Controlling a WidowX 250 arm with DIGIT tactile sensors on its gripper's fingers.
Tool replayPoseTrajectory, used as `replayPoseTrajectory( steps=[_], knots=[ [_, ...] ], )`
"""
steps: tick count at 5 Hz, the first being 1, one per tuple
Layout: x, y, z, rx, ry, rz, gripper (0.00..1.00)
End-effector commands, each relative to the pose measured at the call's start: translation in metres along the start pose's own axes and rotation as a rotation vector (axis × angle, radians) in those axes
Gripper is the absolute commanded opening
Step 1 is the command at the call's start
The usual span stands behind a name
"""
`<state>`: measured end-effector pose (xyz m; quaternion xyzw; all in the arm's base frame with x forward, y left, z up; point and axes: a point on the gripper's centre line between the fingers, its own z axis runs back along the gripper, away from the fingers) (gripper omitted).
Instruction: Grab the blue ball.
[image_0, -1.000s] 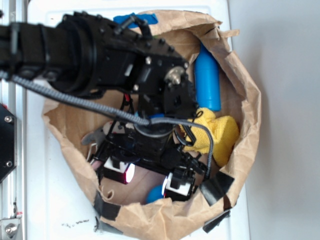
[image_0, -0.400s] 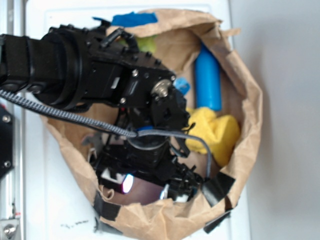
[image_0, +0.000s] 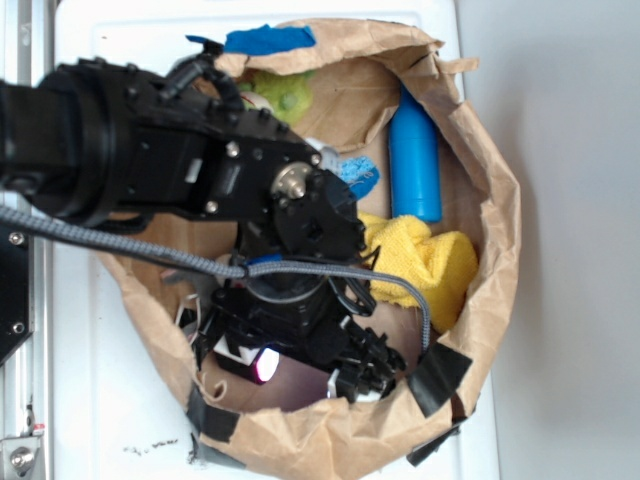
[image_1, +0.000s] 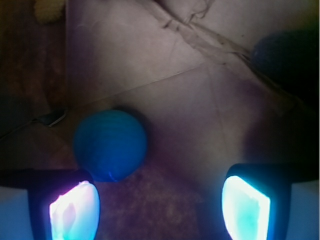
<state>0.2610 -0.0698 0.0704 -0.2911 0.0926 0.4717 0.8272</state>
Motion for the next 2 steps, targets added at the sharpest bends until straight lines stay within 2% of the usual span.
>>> replayPoseTrajectory(
  steps=[1,2],
  knots=[
    [0.0050,-0.0097,0.0155,-0.053,-0.065,-0.066,1.00],
    [0.0056,-0.0116,0.0072,-0.063,-0.085,-0.066,1.00]
  ],
)
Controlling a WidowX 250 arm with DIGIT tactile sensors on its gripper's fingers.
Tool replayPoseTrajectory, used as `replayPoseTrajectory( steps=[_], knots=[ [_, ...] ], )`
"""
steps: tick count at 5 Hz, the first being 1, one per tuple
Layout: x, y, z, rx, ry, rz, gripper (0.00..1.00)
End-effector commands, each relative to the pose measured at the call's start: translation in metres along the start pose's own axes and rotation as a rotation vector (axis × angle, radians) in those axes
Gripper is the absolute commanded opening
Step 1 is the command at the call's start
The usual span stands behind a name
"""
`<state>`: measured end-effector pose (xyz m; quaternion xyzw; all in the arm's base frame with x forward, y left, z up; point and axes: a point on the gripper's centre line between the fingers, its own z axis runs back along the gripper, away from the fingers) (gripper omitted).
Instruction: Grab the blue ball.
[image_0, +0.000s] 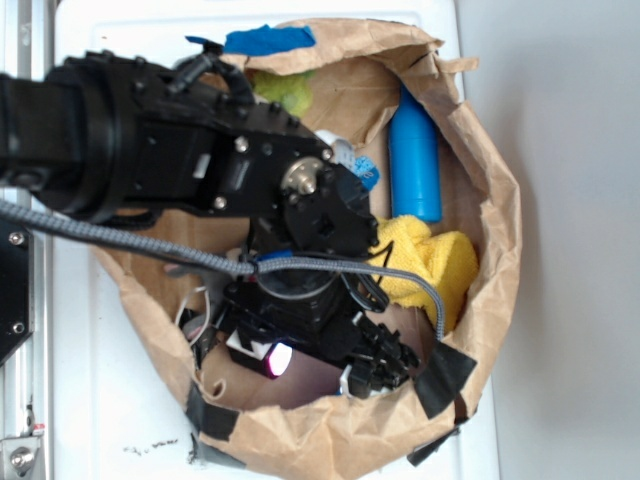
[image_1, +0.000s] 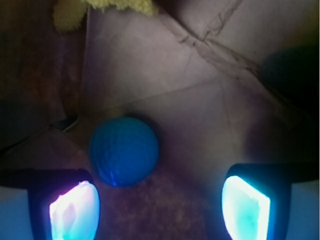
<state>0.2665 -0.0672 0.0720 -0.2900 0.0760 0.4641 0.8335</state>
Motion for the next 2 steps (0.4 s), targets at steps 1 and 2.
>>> replayPoseTrajectory(
  steps=[1,2],
  knots=[
    [0.001,-0.011,-0.004,-0.065,-0.071,-0.031,1.00],
    [0.001,-0.014,-0.018,-0.057,-0.044,0.023,1.00]
  ],
)
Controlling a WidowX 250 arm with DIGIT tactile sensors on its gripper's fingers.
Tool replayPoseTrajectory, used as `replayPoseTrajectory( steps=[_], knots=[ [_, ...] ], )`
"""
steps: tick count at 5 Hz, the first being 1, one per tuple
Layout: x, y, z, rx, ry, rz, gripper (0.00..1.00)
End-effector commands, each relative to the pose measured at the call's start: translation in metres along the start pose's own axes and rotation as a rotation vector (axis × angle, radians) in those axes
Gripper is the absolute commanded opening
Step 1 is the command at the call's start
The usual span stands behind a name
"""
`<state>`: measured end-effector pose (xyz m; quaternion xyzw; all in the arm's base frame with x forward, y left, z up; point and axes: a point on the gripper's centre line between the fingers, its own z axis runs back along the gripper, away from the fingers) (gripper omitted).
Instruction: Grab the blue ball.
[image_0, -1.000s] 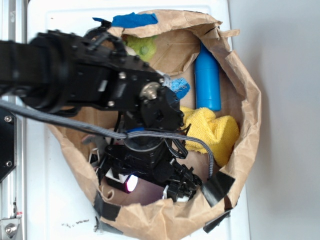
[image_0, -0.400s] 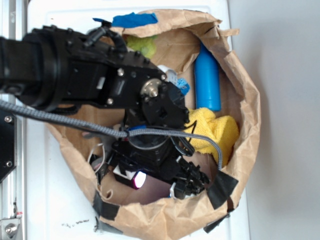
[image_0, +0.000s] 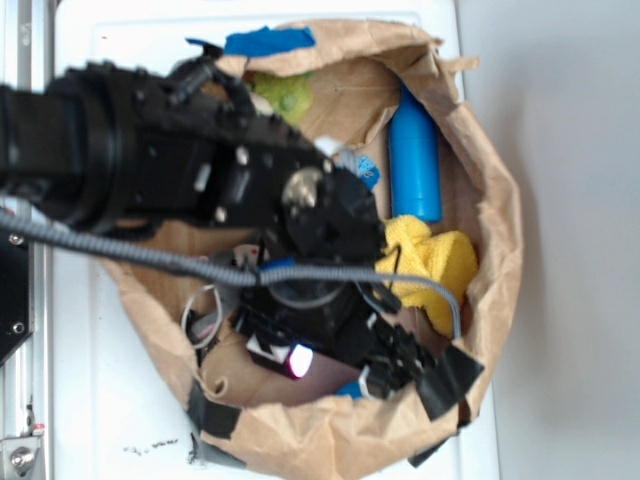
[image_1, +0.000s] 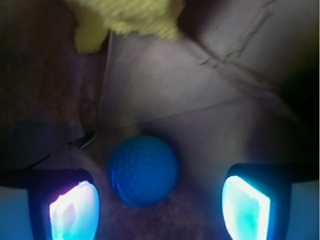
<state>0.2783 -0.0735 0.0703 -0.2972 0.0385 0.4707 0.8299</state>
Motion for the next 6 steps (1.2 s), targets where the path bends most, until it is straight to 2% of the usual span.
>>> replayPoseTrajectory(
  steps=[1,2,3,4,6],
  knots=[
    [-0.009,0.003,-0.033,0.057,-0.002,0.012,1.00],
    [-0.005,0.003,-0.042,0.060,-0.009,0.026,1.00],
    [0.002,-0.006,-0.047,0.055,-0.005,0.041,0.65],
    [0.009,-0.010,-0.045,0.048,-0.023,0.080,0.00],
    [0.016,-0.013,-0.043,0.034,-0.034,0.112,0.00]
  ],
)
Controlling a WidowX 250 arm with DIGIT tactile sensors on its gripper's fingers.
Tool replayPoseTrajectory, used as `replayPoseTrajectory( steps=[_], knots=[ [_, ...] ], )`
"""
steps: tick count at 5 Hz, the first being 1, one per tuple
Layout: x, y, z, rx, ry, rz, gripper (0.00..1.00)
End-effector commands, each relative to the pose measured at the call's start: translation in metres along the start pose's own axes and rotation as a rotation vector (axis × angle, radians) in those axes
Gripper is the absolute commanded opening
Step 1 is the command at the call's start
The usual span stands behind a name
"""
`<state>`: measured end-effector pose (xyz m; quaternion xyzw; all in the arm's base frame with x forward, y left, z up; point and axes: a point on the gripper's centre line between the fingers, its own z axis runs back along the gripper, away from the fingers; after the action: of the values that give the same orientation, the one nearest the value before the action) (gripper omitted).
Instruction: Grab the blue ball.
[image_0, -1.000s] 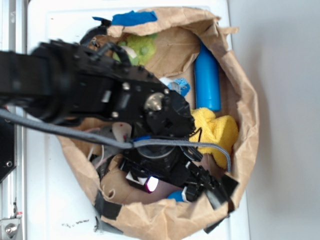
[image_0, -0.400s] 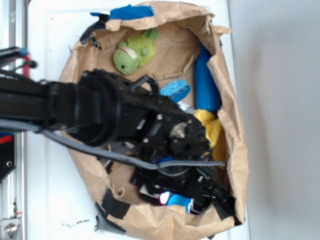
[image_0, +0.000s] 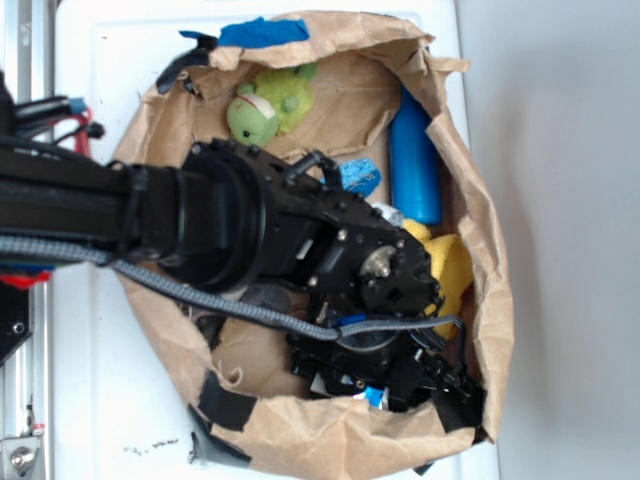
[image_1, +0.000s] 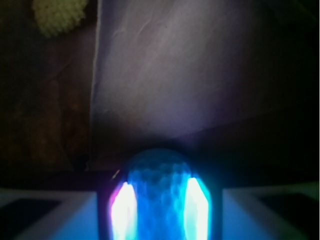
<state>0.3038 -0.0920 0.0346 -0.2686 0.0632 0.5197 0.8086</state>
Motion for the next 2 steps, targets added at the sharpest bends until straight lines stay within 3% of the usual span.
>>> replayPoseTrajectory(
  steps=[1,2],
  knots=[
    [0.004,-0.006,0.012,-0.032,-0.001,-0.088,0.00],
    [0.009,-0.012,0.037,-0.087,0.044,-0.173,0.00]
  ],
)
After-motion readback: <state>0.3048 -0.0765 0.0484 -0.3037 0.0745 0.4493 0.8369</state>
